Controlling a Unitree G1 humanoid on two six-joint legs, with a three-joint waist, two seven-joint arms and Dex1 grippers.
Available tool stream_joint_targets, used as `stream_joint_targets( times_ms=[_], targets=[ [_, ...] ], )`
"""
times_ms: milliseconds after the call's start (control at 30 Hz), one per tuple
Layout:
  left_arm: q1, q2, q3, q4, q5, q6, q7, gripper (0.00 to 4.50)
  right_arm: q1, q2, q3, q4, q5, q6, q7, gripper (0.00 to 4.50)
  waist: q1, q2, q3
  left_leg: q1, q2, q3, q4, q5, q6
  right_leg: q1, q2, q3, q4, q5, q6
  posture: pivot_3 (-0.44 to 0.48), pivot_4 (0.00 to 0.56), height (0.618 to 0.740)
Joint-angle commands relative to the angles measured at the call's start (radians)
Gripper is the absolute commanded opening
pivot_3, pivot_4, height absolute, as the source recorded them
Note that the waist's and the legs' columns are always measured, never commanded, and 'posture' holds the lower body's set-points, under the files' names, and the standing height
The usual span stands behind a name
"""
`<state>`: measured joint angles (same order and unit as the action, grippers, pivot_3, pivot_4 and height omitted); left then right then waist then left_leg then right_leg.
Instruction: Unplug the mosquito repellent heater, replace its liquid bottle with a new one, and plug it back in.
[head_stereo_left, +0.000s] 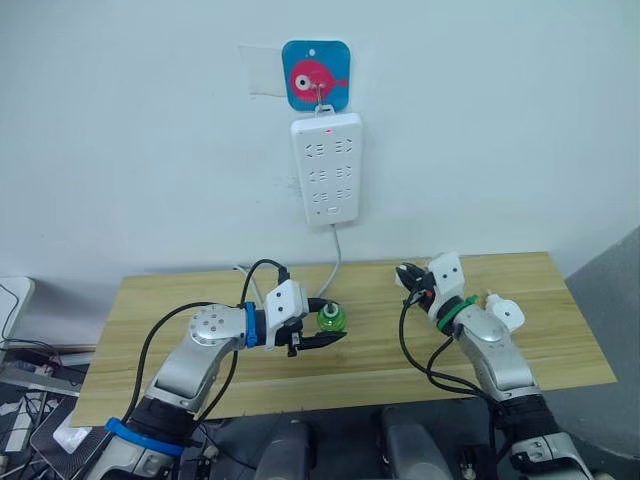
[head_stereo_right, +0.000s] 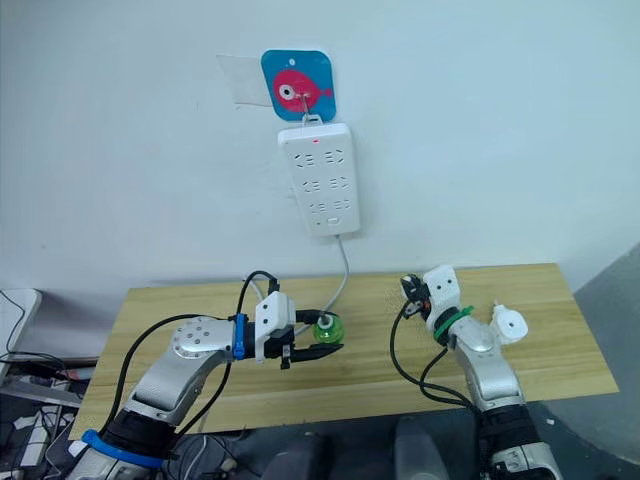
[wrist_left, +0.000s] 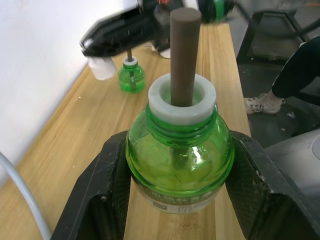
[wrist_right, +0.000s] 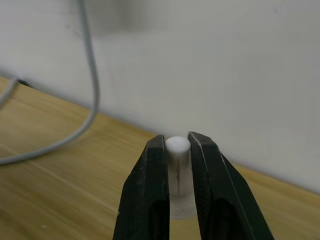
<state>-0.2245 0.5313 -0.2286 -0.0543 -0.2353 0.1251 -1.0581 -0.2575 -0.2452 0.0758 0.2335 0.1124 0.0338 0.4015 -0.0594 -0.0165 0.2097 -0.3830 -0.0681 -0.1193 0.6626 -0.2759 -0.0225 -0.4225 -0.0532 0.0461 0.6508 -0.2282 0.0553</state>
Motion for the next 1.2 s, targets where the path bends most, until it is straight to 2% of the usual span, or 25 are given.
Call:
stream_joint_targets(
  times_ms=[33,333,500,767,900,933,1100,1200],
  targets=[
    [0.007,0.01,0.019,-0.056,-0.016,0.002,0.002,2.26,-0.019,0.024,-0.009,0.081,-0.019,-0.09,-0.012,0.27,0.0,0.0,0.0,0.0,0.0,0.0,0.0,0.0,0.0,0.0,0.0,0.0,0.0,0.0,0.0,-0.063,0.164,0.74],
    [0.028,0.028,0.029,-0.106,-0.024,0.029,0.008,2.26,-0.087,0.059,-0.023,0.396,-0.075,-0.269,-0.065,0.27,0.001,0.001,-0.002,0.001,0.0,0.001,0.0,0.0,0.0,0.001,0.0,0.001,0.0,0.0,0.0,-0.037,0.151,0.74],
    [0.023,0.026,0.027,-0.112,-0.028,0.037,0.015,2.26,-0.11,0.062,-0.025,0.47,-0.079,-0.319,-0.054,0.27,0.001,0.001,-0.003,0.001,0.0,0.001,0.0,0.0,0.0,0.001,0.0,0.001,0.0,0.0,0.0,-0.034,0.152,0.74],
    [0.016,0.019,0.021,-0.105,-0.028,0.037,0.024,2.26,-0.113,0.058,-0.034,0.487,-0.078,-0.342,-0.041,2.93,0.001,0.001,-0.003,0.001,0.0,0.001,0.0,0.0,0.0,0.001,0.0,0.001,0.0,0.0,0.0,-0.039,0.155,0.74],
    [0.014,0.017,0.02,-0.099,-0.028,0.035,0.026,2.26,-0.088,0.036,-0.022,0.41,-0.073,-0.346,0.015,4.25,0.001,0.001,-0.003,0.001,0.0,0.001,0.0,0.0,0.0,0.001,0.0,0.001,0.001,0.0,0.0,-0.042,0.157,0.74],
    [0.014,0.017,0.021,-0.097,-0.027,0.034,0.026,2.26,-0.075,0.028,-0.019,0.366,-0.058,-0.335,0.047,4.45,0.001,0.001,-0.003,0.001,0.0,0.001,0.0,0.0,0.0,0.001,0.0,0.001,0.001,0.0,0.0,-0.042,0.157,0.74],
    [0.017,0.028,0.033,-0.075,-0.029,0.02,0.015,2.26,0.02,-0.066,0.021,-0.046,0.18,-0.048,0.374,4.45,0.002,0.001,-0.003,0.001,0.0,0.0,0.001,-0.001,0.001,0.001,0.0,0.001,0.0,0.0,0.0,-0.06,0.164,0.74],
    [0.008,0.034,0.036,-0.059,-0.03,0.01,0.004,2.26,0.038,-0.17,0.047,-0.233,0.282,0.132,0.517,3.86,0.003,0.001,-0.003,0.001,0.0,0.0,0.001,-0.002,0.003,0.002,0.0,0.0,0.0,0.0,0.0,-0.067,0.163,0.74]
  ],
)
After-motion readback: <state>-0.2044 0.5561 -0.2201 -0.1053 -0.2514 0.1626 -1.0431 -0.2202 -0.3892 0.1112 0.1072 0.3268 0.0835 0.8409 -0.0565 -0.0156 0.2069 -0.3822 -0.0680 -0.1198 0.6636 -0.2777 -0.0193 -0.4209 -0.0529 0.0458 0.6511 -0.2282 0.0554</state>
